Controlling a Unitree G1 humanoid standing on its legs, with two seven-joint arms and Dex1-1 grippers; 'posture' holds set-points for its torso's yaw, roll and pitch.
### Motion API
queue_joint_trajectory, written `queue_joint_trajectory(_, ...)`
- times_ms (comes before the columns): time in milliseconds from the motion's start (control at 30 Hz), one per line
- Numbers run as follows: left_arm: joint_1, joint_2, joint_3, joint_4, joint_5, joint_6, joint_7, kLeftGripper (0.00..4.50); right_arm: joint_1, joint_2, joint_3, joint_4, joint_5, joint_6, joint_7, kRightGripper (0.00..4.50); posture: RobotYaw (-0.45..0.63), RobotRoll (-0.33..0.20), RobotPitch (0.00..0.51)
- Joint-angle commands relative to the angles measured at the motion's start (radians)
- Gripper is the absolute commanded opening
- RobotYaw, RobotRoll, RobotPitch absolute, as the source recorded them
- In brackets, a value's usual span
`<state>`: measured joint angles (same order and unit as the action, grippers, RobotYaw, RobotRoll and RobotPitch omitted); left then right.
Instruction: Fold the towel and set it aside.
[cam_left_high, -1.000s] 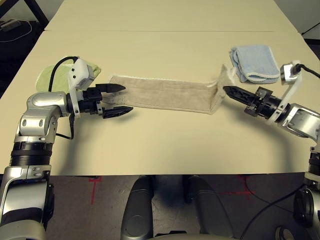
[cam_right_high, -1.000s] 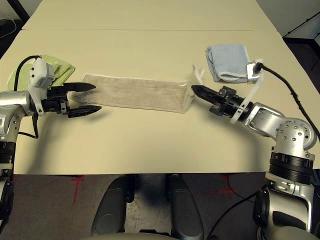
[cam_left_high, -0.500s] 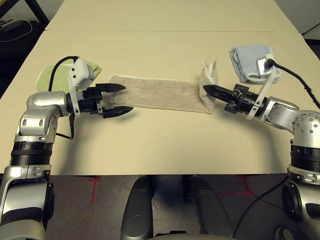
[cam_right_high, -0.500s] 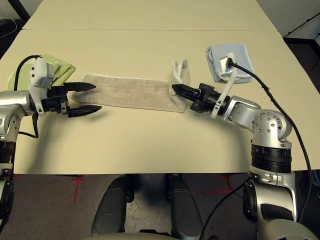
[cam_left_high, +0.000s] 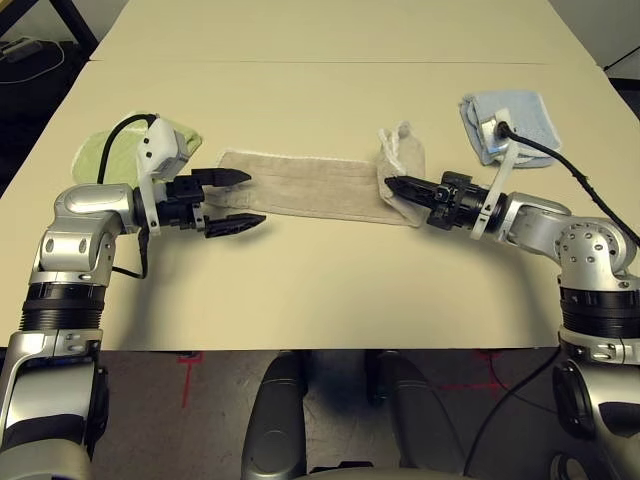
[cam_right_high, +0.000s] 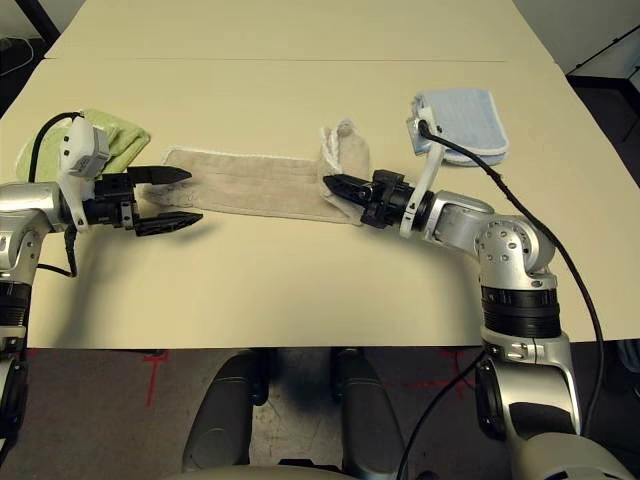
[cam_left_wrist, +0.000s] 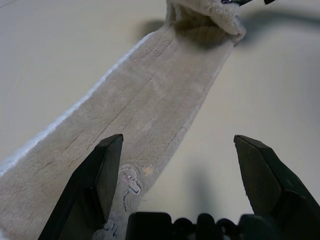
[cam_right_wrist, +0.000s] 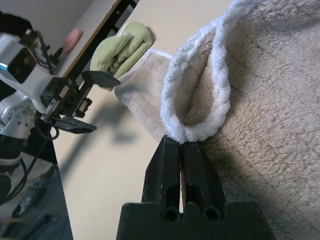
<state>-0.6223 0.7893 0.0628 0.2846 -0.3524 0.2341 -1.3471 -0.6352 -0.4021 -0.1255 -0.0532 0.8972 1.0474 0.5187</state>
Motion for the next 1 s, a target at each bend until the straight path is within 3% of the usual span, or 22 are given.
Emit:
queue_joint_trajectory(33, 0.009, 0.0, 0.024, -0.024, -0.038, -0.009, -0.018, 4.5, -0.001, 0.0, 0.03, -0.027, -0.028, 0.004, 0.002, 0.04, 0.13, 0.0, 0.236)
queue_joint_trajectory(733, 0.021, 0.007, 0.032, -0.028, -0.064, -0.019, -0.012, 4.5, -0.053, 0.007, 0.179, -0.008, -0.2, 0.024, 0.015, 0.04, 0.14, 0.0, 0.229)
queue_joint_trajectory(833, 0.02, 0.007, 0.03, -0.029, -0.064, -0.017, -0.011, 4.5, -0.063, 0.011, 0.207, -0.004, -0.231, 0.004, 0.03, 0.71, 0.14, 0.0, 0.229)
queue_joint_trajectory(1000, 0.016, 0.008, 0.028, -0.028, -0.061, -0.011, -0.012, 4.5, -0.077, 0.023, 0.217, 0.003, -0.249, 0.009, 0.053, 2.49, 0.13, 0.0, 0.228)
